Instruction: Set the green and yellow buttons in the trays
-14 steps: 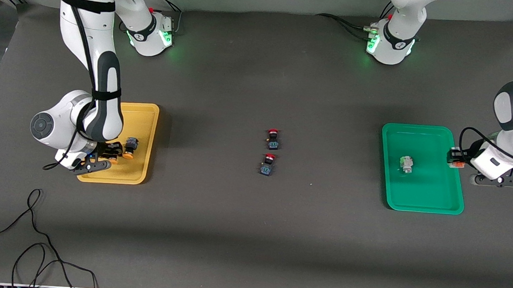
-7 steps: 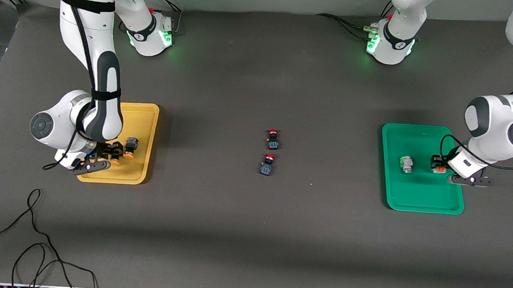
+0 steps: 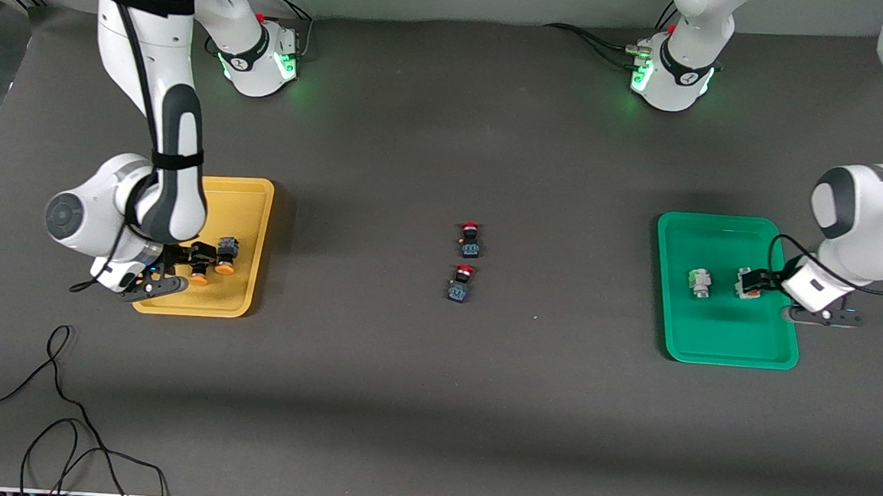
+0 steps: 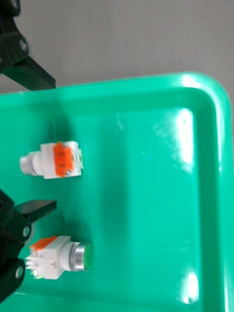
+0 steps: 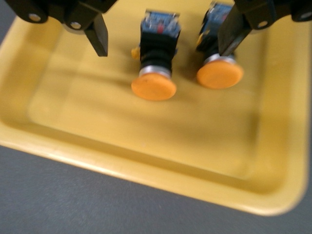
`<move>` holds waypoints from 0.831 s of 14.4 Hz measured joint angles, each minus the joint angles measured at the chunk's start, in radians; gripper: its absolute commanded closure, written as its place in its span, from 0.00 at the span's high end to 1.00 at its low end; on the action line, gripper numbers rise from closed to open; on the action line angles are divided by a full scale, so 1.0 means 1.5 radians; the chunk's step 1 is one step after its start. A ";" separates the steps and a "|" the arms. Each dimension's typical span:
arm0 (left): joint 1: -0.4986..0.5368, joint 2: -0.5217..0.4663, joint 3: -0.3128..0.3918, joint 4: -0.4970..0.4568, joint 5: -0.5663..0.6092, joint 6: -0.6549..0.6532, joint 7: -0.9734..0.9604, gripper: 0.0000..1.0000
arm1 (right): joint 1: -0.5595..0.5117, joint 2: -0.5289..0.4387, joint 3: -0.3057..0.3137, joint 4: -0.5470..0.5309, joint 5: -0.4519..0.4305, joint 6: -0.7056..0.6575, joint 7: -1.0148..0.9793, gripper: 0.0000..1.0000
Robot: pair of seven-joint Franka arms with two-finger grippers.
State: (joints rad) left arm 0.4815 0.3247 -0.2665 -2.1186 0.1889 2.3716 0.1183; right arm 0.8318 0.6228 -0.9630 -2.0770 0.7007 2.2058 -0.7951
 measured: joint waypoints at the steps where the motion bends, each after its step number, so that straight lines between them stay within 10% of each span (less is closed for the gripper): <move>1: 0.000 -0.015 -0.001 0.028 0.000 -0.055 0.002 1.00 | 0.004 -0.011 -0.033 0.027 -0.015 -0.059 -0.001 1.00; 5: 0.000 -0.072 -0.013 0.174 -0.020 -0.301 0.012 1.00 | 0.003 -0.054 -0.153 0.216 -0.088 -0.352 0.040 1.00; 12: -0.013 -0.178 -0.026 0.297 -0.137 -0.518 0.018 1.00 | 0.006 -0.066 -0.201 0.524 -0.185 -0.652 0.241 1.00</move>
State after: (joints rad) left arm 0.4626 0.0583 -0.3048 -1.6736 -0.0162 1.5944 0.1456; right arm 0.8403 0.5235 -1.2641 -1.2913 0.4229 1.2283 -0.4335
